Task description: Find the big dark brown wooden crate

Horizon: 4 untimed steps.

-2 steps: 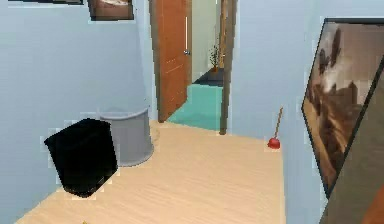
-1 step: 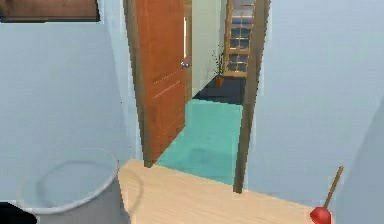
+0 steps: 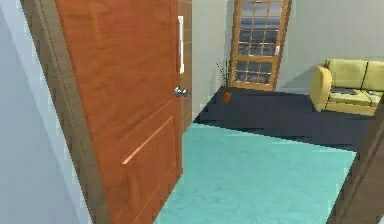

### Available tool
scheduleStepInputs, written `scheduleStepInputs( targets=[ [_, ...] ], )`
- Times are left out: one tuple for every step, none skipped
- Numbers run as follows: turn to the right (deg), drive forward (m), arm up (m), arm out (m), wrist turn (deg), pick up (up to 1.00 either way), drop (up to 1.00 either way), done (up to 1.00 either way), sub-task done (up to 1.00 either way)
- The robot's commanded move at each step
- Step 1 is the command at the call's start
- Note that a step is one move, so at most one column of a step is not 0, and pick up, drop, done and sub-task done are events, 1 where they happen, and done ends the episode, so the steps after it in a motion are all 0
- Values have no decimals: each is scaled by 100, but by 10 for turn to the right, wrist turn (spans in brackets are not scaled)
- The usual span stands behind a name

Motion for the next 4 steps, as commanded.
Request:
scheduleStepInputs(
  targets=[
    [0,90,0,0,0,0,0,0,0],
    [450,0,0,0,0,0,0,0,0],
    [270,0,0,0,0,0,0,0,0],
    [0,100,0,0,0,0,0,0,0]
  ],
)
